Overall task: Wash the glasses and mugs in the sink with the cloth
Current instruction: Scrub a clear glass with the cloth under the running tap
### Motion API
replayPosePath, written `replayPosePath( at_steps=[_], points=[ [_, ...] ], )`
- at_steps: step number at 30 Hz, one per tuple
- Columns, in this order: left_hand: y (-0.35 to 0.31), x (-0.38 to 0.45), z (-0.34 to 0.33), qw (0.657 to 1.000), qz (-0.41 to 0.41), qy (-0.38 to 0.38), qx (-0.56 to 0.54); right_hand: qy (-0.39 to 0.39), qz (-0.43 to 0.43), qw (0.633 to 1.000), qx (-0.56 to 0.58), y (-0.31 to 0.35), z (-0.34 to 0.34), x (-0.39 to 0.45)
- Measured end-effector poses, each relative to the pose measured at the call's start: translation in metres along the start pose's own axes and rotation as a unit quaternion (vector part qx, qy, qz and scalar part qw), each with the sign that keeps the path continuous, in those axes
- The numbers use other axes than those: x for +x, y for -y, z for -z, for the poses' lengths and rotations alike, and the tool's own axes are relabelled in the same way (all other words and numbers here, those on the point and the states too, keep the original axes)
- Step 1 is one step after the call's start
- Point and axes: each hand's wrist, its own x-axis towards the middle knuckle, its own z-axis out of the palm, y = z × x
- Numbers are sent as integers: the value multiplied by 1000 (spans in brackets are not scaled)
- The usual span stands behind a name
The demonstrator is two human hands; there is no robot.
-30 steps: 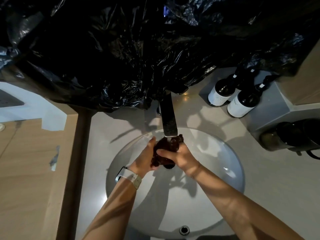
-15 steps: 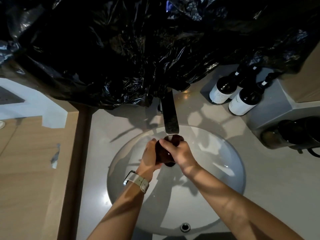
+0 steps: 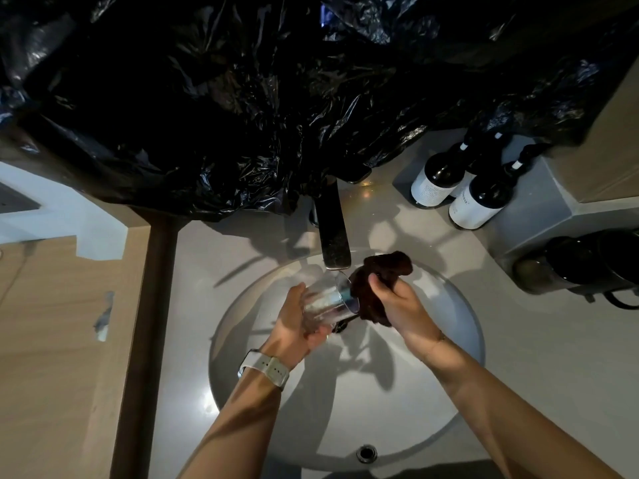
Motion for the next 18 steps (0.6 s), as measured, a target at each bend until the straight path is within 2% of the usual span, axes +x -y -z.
replayPosePath(
  at_steps=[3, 5, 8, 12, 15, 18],
  points=[
    [6, 5, -1, 1000, 17, -1, -17, 96, -79, 990, 68, -2, -10, -5],
    [8, 8, 0, 1000, 14, -6, -27, 123, -102, 984, 73, -9, -9, -5],
    [10, 8, 3, 1000, -1, 21, -22, 88, -83, 993, -2, -7, -8, -5],
    [11, 10, 5, 998, -26, 61, -14, 43, 56, 990, -120, -7, -7, 5],
    [8, 12, 5, 995, -53, 81, 5, 54, 43, 985, -156, -3, -8, 13],
    [0, 13, 5, 991, -76, 105, 17, 95, -32, 971, -216, 4, -13, 23]
  ],
)
